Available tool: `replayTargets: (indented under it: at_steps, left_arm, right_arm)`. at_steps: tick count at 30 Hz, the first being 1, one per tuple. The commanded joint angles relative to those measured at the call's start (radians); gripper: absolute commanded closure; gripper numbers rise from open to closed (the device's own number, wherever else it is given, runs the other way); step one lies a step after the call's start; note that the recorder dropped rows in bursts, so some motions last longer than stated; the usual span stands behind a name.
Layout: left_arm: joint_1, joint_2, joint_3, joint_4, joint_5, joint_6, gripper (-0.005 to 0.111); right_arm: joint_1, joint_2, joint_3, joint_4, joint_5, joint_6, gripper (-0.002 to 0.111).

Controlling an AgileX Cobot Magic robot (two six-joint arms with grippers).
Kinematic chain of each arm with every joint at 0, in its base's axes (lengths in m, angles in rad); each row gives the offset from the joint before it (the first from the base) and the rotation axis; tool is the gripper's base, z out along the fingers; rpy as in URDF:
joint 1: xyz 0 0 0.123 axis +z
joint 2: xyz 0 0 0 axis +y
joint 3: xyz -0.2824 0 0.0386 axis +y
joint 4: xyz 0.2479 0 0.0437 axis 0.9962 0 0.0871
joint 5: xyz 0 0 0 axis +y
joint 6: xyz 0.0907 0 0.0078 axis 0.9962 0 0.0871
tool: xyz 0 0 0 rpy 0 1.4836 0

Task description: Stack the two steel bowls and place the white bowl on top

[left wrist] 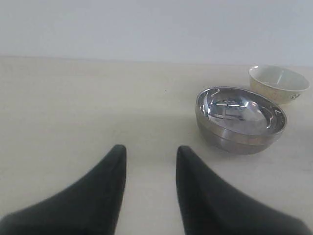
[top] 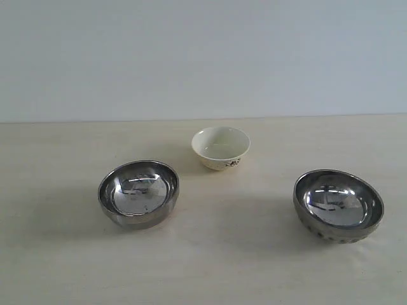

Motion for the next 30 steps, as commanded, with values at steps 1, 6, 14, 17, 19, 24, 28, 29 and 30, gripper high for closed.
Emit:
replayTargets:
  at_steps: [1, 6, 14, 17, 19, 24, 28, 29, 30]
  left_arm:
    - [0.003, -0.003, 0.004, -0.001, -0.005, 0.003, 0.074]
    - [0.003, -0.003, 0.004, -0.001, -0.005, 0.003, 0.074]
    - [0.003, -0.003, 0.004, -0.001, -0.005, 0.003, 0.074]
    - [0.003, -0.003, 0.004, -0.001, -0.005, 0.003, 0.074]
    - [0.003, -0.003, 0.004, -0.001, -0.005, 0.003, 0.074]
    - [0.003, -0.003, 0.004, -0.001, -0.005, 0.003, 0.074]
    - [0.003, -0.003, 0.004, -0.001, -0.005, 0.003, 0.074]
    - [0.003, -0.003, 0.004, -0.001, -0.005, 0.003, 0.074]
    - [0.003, -0.003, 0.004, -0.001, -0.005, 0.003, 0.074]
  right_arm:
    - [-0.002, -0.007, 0.000, -0.011, -0.341, -0.029, 0.108]
    - [-0.002, -0.007, 0.000, -0.011, -0.687, 0.187, 0.108]
    - [-0.002, -0.007, -0.075, -0.101, -0.791, 0.519, 0.108]
    - [-0.002, 0.005, -0.197, -0.251, -0.613, 0.605, 0.108]
    - [-0.002, 0.046, -0.286, -0.382, -0.497, 0.723, 0.108]
    - [-0.002, 0.230, -0.485, -0.919, -0.340, 1.202, 0.108]
    - [-0.002, 0.423, -0.607, -1.294, -0.423, 1.562, 0.108]
    - [-0.002, 0.480, -0.641, -1.429, -0.486, 1.703, 0.108]
    - [-0.002, 0.539, -0.678, -1.518, -0.533, 1.793, 0.108]
